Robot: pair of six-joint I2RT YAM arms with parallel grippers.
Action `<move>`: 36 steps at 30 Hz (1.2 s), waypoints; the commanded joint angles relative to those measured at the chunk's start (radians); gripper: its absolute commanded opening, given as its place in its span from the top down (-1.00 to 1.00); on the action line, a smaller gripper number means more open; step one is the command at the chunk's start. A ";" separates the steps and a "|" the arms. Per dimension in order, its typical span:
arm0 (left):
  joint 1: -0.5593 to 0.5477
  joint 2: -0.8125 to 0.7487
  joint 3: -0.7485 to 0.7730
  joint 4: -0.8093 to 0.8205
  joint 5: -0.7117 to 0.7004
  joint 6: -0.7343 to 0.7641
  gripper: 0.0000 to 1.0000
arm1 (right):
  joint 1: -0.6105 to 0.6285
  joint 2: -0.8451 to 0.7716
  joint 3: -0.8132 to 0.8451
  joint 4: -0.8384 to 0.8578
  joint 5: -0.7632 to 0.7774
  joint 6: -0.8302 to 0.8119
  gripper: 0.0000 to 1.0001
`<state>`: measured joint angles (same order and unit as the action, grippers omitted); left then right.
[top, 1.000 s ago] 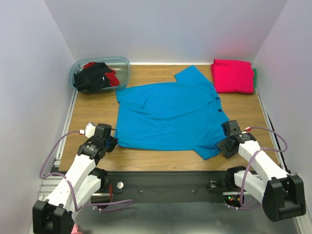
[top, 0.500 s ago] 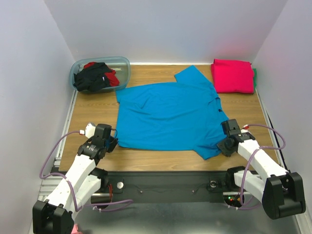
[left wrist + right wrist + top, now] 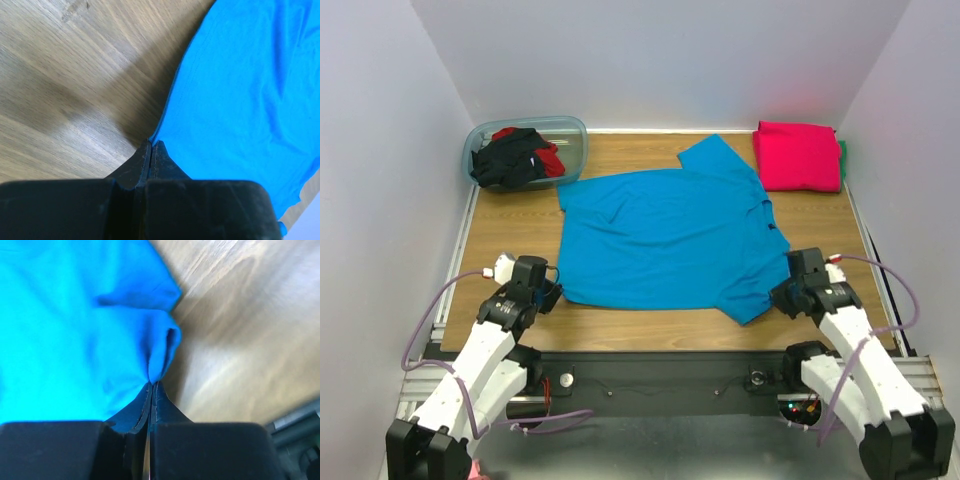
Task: Fold and stack the t-shirts
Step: Flatten the tshirt out, then fold the tshirt
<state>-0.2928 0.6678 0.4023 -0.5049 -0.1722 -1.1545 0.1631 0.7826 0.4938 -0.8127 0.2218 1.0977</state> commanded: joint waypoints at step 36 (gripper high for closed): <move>0.001 0.039 0.116 -0.049 0.067 -0.022 1.00 | -0.005 0.125 0.483 -0.146 0.005 -0.167 0.99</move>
<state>-0.2928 0.6750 0.4507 -0.5987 -0.0757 -1.1793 0.1631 0.8494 0.9089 -1.1183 0.1802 0.9936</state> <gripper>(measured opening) 0.030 0.012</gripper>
